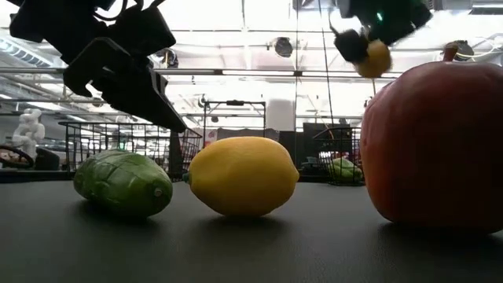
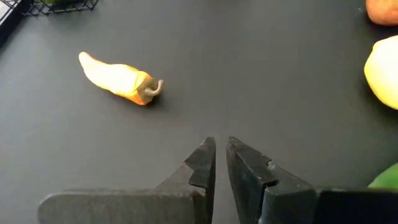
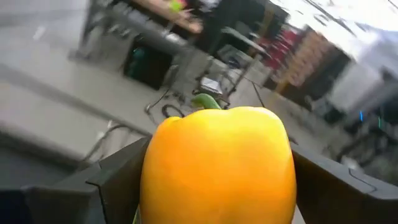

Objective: Sort produce into baskets
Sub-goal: Put the yellow bell pepper into the right black wire basket

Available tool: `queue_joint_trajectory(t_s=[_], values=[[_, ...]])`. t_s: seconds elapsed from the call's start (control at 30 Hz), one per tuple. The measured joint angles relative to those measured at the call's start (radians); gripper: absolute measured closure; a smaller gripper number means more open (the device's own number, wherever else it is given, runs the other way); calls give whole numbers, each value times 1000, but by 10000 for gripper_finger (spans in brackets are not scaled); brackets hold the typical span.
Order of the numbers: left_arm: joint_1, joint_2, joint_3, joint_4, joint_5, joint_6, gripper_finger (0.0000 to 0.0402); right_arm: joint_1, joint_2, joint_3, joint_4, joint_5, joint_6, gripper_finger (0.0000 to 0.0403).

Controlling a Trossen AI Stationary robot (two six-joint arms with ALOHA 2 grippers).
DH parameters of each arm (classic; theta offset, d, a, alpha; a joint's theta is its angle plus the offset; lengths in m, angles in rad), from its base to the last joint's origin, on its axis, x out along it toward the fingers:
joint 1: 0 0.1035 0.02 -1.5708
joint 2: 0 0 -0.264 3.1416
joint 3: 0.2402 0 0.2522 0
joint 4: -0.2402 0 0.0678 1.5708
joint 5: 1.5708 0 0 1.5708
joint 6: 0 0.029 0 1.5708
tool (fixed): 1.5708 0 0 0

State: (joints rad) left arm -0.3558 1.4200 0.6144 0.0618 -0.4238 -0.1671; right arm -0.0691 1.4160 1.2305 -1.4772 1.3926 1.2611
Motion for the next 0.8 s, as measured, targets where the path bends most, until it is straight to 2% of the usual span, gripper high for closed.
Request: queue_joint_trajectory(t_s=[0.07, 0.17, 0.3, 0.4, 0.6, 0.8], values=[[0, 0, 0, 10, 1, 19, 354, -27, -62, -126, 101, 35, 60, 67], [11, 0, 0, 29, 0, 44, 354, -66, -119, -288, 321, 80, 59, 65], [22, 0, 0, 68, 1, 68, 354, -163, -136, -429, 631, 100, -51, 66], [23, 0, 0, 83, 2, 70, 354, -238, -118, -468, 798, 70, -204, 66], [22, 0, 0, 86, 11, 71, 354, -363, -91, -474, 914, -36, -448, 66], [22, 0, 0, 86, 27, 70, 354, -454, -51, -474, 913, -75, -496, 54]])
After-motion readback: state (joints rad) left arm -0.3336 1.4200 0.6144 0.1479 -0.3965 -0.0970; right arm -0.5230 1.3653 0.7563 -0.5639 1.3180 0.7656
